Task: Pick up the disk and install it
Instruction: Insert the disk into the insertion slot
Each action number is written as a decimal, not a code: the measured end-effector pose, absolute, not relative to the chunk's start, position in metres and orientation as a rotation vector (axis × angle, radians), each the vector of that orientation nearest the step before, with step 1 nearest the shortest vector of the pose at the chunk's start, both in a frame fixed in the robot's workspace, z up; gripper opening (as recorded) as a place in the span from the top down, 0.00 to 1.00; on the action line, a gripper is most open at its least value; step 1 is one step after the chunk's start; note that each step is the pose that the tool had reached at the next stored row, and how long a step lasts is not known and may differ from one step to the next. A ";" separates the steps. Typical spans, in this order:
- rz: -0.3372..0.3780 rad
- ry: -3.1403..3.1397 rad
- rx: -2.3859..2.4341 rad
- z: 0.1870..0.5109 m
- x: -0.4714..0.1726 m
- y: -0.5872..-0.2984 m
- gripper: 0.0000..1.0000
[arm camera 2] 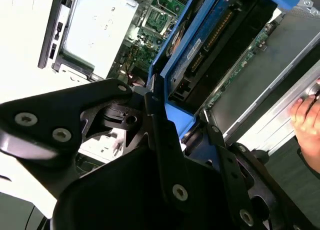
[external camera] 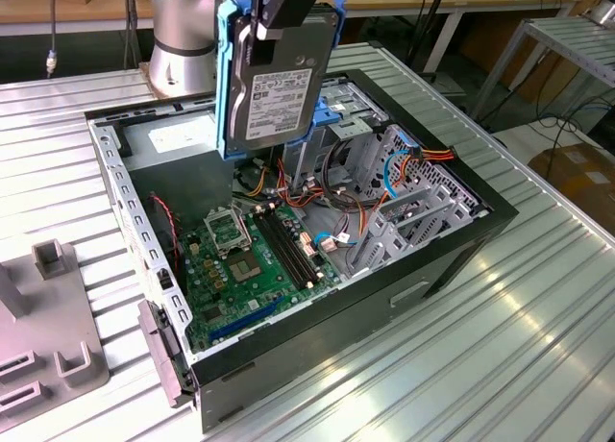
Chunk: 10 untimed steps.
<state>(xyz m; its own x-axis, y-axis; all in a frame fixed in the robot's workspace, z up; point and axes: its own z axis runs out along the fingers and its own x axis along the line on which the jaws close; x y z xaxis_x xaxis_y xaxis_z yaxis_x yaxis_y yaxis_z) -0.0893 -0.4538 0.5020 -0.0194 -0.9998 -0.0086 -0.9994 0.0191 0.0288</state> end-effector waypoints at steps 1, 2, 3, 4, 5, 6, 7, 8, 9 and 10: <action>-0.041 -2.232 2.190 0.502 -0.086 -0.455 0.63; -0.040 -2.232 2.189 0.501 -0.085 -0.455 0.63; -0.040 -2.232 2.189 0.501 -0.082 -0.456 0.63; -0.039 -2.231 2.189 0.501 -0.081 -0.457 0.63; -0.038 -2.231 2.189 0.501 -0.080 -0.458 0.63; -0.038 -2.231 2.188 0.501 -0.079 -0.459 0.63; -0.037 -2.231 2.188 0.501 -0.078 -0.461 0.63; -0.037 -2.231 2.188 0.500 -0.077 -0.464 0.63; -0.037 -2.230 2.188 0.500 -0.077 -0.466 0.63; -0.036 -2.230 2.188 0.500 -0.076 -0.468 0.63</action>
<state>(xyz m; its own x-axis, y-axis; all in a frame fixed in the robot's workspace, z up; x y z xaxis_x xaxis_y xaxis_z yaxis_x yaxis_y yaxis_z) -0.0761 -0.4677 0.5001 -0.0193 -0.9998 -0.0041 -0.9994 0.0192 0.0287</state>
